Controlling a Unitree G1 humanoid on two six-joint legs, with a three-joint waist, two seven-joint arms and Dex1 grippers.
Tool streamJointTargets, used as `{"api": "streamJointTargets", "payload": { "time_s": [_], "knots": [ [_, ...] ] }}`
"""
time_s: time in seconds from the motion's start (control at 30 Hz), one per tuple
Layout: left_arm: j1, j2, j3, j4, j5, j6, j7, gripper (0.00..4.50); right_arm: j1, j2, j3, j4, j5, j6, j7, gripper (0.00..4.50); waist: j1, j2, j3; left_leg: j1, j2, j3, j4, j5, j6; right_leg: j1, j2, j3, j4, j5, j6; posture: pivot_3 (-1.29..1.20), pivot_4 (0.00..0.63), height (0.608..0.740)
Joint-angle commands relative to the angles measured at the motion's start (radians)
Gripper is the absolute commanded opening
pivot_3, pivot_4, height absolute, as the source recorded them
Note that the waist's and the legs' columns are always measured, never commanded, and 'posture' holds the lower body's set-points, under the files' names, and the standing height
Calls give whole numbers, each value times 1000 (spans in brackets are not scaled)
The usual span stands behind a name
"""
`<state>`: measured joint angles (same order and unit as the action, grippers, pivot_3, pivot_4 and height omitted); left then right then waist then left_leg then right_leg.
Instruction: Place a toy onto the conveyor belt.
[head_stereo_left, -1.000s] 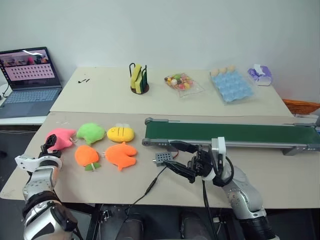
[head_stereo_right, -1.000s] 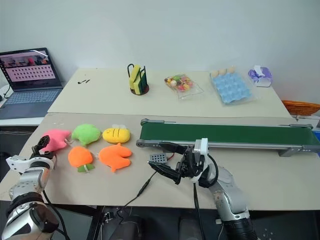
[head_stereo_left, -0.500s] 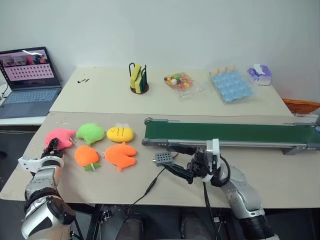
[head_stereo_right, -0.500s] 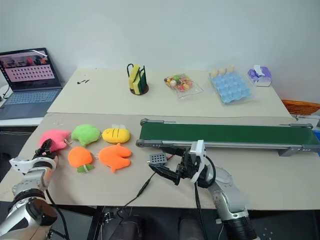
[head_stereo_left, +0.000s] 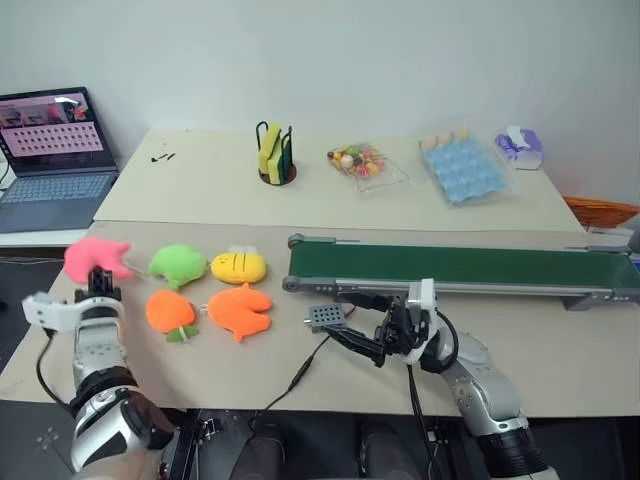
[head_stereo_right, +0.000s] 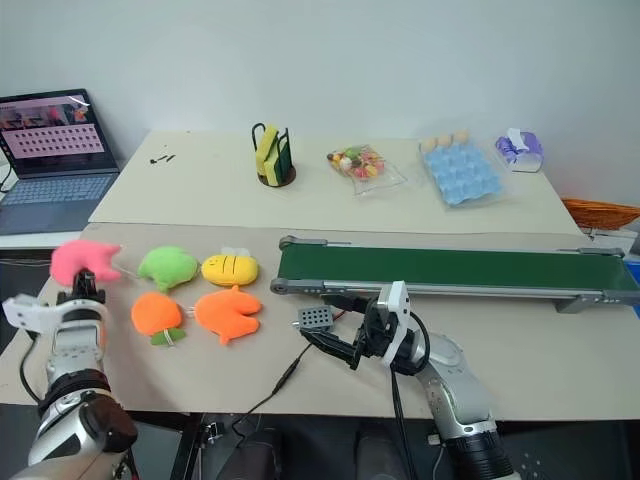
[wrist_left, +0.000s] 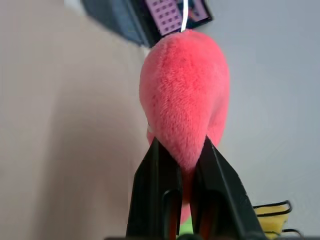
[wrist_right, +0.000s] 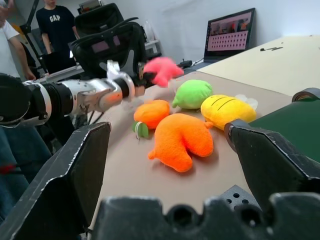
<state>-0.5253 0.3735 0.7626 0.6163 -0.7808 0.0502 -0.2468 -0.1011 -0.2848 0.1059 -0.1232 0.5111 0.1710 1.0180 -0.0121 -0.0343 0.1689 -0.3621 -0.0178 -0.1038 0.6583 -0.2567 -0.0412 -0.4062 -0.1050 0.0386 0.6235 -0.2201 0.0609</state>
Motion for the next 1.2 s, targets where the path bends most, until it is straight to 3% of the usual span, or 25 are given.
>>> {"api": "streamJointTargets", "payload": {
  "time_s": [0.03, 0.17, 0.33, 0.47, 0.77, 1.2],
  "knots": [
    [34, -3, -266, -320, 324, -78, 106, 106, 1, -7, -23, -16, 6, -33, 0, 4500, 1, 0, 0, -1, 0, 0, 0, 0, 0, 0, 0, 0, -1, 0, 0, 0, 150, 740],
    [40, 58, -609, -439, 787, -191, 146, 106, 2, -10, -27, -11, -3, -49, -7, 4500, 1, 0, 0, -2, -1, 0, 0, 0, 0, -1, -1, 0, -3, 0, 1, 0, 150, 740],
    [22, 167, -935, -370, 1292, -480, 270, 106, 0, -14, -33, -12, -20, -67, -22, 4500, -11, 1, 0, -1, -1, 2, 0, -1, 0, -1, 0, 1, -2, 0, 1, 0, 150, 740],
    [-38, 198, -1071, -262, 1508, -606, 408, 106, -2, -26, -30, -10, -54, -97, -38, 4500, -9, 2, 1, -2, -1, 2, -1, -1, 0, -4, 0, 1, 0, 0, 2, 0, 150, 740],
    [-152, 225, -1205, -47, 1680, -722, 536, 106, -6, -46, 12, -56, -142, -147, -72, 4500, -4, 2, 1, -12, -1, 2, 0, 0, 0, -16, 0, 2, 4, 0, 2, 0, 150, 740],
    [-185, 236, -1272, 57, 1717, -810, 553, 106, -18, -32, 30, -67, -198, -219, -139, 4500, -4, 2, 1, -12, -1, 2, 1, 0, 0, -15, 0, 2, 5, 0, 2, 0, 150, 740]
  ]
}}
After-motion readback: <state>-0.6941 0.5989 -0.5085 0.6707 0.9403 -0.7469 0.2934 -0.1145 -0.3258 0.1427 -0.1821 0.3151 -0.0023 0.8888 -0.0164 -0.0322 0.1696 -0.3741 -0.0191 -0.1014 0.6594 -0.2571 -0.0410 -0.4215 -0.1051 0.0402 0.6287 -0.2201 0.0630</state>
